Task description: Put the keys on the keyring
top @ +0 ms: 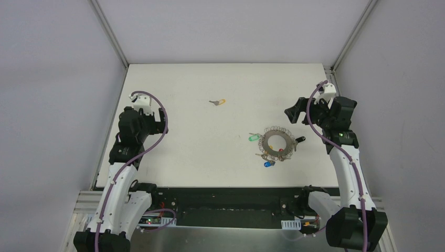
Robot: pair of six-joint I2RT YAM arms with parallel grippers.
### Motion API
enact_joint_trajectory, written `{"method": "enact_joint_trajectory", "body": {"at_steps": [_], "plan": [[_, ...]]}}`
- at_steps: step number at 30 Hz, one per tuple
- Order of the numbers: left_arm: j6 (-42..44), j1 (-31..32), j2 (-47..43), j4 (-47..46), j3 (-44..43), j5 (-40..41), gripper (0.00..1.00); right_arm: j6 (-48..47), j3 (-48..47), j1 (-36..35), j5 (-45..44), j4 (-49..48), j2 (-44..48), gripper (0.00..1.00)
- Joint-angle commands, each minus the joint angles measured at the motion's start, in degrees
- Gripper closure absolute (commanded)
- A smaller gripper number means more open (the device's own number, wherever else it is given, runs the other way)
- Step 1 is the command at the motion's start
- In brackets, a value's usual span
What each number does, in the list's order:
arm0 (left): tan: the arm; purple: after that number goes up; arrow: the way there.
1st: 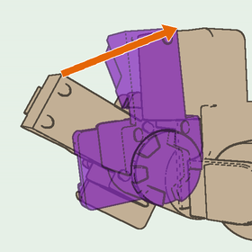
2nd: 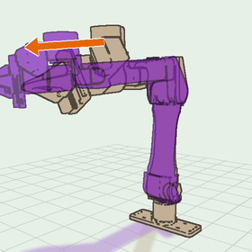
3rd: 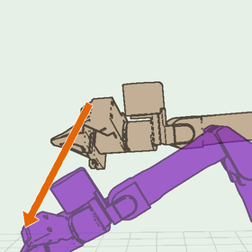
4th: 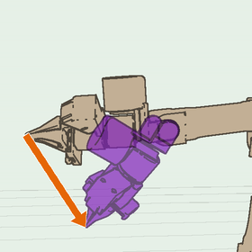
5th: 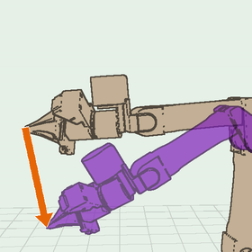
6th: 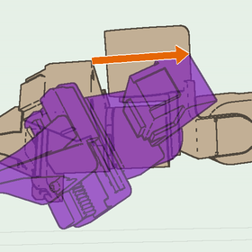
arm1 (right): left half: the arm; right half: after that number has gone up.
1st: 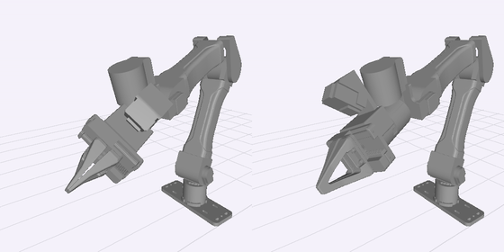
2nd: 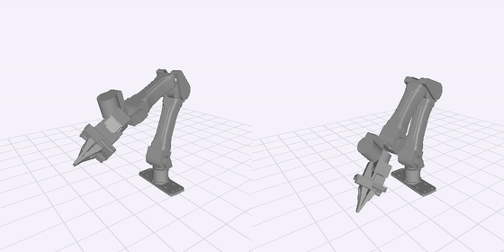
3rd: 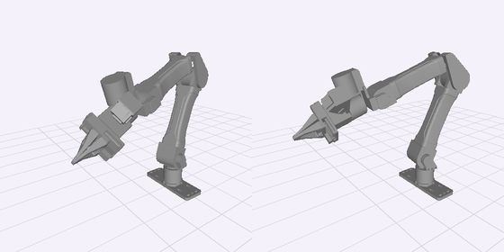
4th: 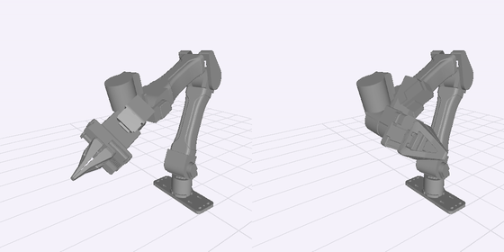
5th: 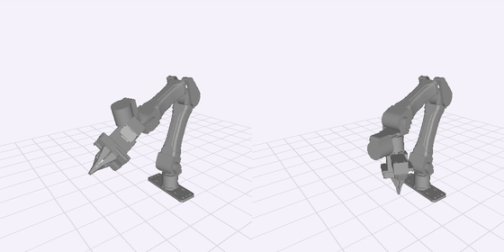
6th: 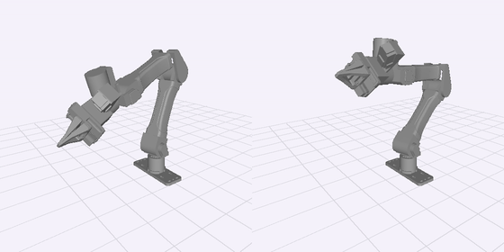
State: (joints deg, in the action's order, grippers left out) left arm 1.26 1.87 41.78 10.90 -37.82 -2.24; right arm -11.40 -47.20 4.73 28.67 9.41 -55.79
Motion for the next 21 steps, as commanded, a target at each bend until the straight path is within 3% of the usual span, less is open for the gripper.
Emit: {"method": "enact_joint_trajectory", "body": {"at_steps": [1,7,10,12,21], "plan": [[0.5,-0.15,0.09,-1.98,0.83,1.32,0.01,-1.87,0.13,-0.08,-1.48,0.24,1.05,0.0],[0.32,-0.33,0.02,-1.28,1.04,1.0,0.01,-3.72,0.4,0.19,-0.85,1.18,1.41,0.0],[4.72,-0.42,0.74,1.59,-0.02,-3.26,0.01,-6.6,1.33,0.07,0.02,1.84,0.79,0.0],[8.85,-0.38,2.69,5.52,-1.51,-9.09,0.01,-6.83,1.22,-0.7,-3.4,1.79,-0.61,0.0],[10.36,-0.37,16.44,17.99,-10.8,-13.38,0.01,-6.7,-3.48,-7.01,-21.38,5.64,-14.37,0.01]]}}
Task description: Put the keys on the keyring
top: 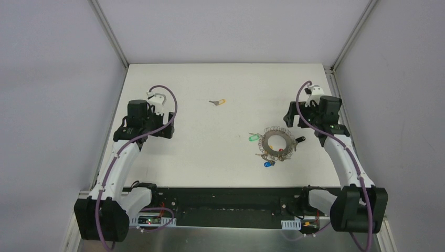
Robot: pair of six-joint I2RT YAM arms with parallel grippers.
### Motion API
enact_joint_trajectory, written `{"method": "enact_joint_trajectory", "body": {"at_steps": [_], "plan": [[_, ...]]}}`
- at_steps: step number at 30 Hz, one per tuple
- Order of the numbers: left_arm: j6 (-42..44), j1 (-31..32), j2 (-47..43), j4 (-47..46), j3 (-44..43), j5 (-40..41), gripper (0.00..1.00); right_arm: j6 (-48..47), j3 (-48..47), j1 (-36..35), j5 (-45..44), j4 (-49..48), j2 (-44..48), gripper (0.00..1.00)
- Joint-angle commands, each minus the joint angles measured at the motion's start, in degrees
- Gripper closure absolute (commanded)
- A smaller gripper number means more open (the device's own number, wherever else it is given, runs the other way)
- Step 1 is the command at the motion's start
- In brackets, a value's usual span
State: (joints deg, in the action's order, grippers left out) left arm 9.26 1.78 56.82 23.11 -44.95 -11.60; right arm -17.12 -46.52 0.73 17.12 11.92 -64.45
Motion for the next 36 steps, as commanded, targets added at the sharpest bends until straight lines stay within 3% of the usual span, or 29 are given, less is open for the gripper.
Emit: {"method": "enact_joint_trajectory", "body": {"at_steps": [1,6,9,15,28,36], "plan": [[2.4,-0.29,1.49,5.69,-3.59,-4.3,0.01,-1.21,-4.79,-3.7,-11.41,3.54,-7.36,0.0],[2.35,-0.29,1.68,5.62,-3.3,-5.92,0.01,-3.87,-7.11,-8.42,-16.57,4.25,-15.0,0.06],[2.51,-0.29,1.92,5.63,-3.3,-6.04,0.01,-4.96,-9.86,-11.07,-20.16,5.94,-19.89,0.21],[3.29,-0.29,2.83,5.71,-3.28,-5.45,0.01,-5.49,-14.25,-13.05,-17.81,8.88,-27.09,0.47],[4.34,-0.29,6.49,6.85,-4.58,-3.44,0.01,-5.19,-18.06,-16.03,-13.73,9.44,-33.14,0.54],[4.43,-0.29,7.41,7.2,-4.95,-3.61,0.02,-5.55,-18.29,-17.29,-18.56,9.94,-34.26,0.61]]}}
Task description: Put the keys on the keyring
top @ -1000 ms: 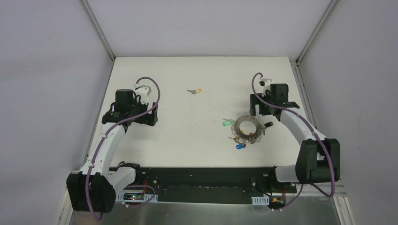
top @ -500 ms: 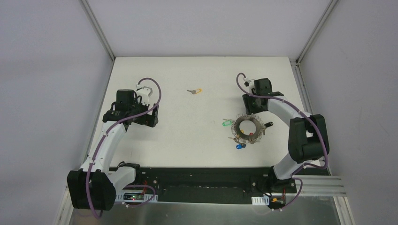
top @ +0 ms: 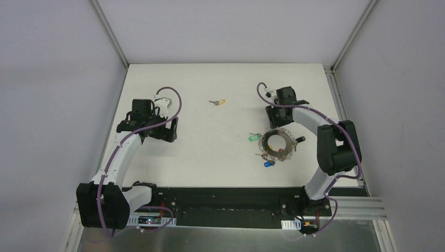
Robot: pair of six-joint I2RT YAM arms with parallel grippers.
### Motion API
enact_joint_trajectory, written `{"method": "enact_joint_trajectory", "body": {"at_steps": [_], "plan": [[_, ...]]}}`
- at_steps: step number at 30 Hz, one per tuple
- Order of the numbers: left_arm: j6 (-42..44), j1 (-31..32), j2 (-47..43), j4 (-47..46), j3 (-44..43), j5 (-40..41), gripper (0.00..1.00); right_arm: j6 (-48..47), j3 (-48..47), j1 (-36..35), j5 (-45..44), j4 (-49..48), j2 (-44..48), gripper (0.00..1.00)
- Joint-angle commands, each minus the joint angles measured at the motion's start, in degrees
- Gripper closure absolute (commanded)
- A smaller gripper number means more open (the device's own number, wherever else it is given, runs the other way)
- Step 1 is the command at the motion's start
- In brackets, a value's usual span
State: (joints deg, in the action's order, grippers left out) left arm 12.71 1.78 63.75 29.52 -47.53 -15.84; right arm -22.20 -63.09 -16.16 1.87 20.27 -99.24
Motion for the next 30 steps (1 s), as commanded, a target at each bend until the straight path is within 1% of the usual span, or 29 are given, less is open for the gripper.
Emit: {"method": "enact_joint_trajectory", "body": {"at_steps": [1,11,15,17,26,30], "plan": [[1.01,-0.29,0.5,0.89,-2.37,0.63,0.02,-0.46,-1.28,-0.36,-3.88,1.58,1.17,0.61],[1.43,-0.29,0.69,1.17,-2.48,1.23,0.04,-0.62,3.4,0.73,-4.95,1.89,6.24,0.64],[1.78,-0.33,0.44,1.13,-2.32,1.42,0.04,-0.54,4.35,2.33,-2.53,2.91,8.47,0.64],[1.85,-0.29,0.5,1.13,-2.37,1.65,0.04,-0.4,4.71,2.89,0.53,3.3,9.39,0.63],[2.04,-0.29,0.44,1.33,-2.54,1.52,0.05,-1.33,4.07,2.72,5.52,3.4,9.38,0.62],[2.0,-0.29,0.58,1.4,-2.56,1.41,0.05,-2.03,2.67,0.91,4.9,2.82,7.86,0.62]]}}
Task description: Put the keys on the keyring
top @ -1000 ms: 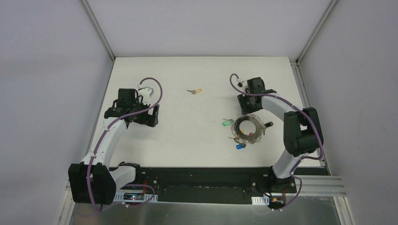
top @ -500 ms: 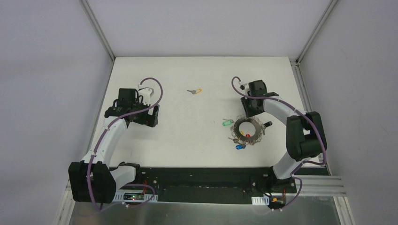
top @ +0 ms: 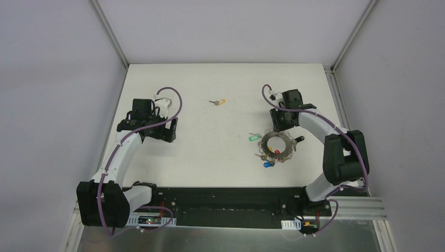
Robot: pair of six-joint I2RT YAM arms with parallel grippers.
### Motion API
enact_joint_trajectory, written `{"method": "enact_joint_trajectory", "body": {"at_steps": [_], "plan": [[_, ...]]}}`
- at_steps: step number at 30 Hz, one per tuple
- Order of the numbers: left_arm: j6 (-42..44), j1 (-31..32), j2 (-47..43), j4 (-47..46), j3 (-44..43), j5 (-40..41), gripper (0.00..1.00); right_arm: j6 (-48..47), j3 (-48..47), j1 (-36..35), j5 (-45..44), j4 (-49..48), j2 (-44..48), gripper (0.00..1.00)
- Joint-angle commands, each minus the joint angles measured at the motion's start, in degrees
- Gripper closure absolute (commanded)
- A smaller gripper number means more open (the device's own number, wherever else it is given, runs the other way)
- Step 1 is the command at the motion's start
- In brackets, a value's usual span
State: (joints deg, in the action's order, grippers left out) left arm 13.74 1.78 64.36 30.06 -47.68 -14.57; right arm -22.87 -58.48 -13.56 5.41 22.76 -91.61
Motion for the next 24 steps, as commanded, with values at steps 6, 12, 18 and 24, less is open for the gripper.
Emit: {"method": "enact_joint_trajectory", "body": {"at_steps": [6,12,18,24], "plan": [[1.12,-0.29,-0.02,1.05,-2.48,0.31,0.05,-1.98,-4.63,-3.59,-0.12,0.74,-3.79,0.65],[1.31,-0.29,0.27,1.13,-2.5,0.36,0.06,-2.69,-5.49,-4.99,1.46,0.98,-4.65,0.65],[1.29,-0.29,0.43,1.4,-2.68,0.22,0.06,-2.71,-6.5,-6.5,1.85,1.62,-6.98,0.67],[1.4,-0.29,0.56,1.4,-2.66,0.11,0.07,-1.94,-8.27,-6.71,3.13,2.36,-9.26,0.69]]}}
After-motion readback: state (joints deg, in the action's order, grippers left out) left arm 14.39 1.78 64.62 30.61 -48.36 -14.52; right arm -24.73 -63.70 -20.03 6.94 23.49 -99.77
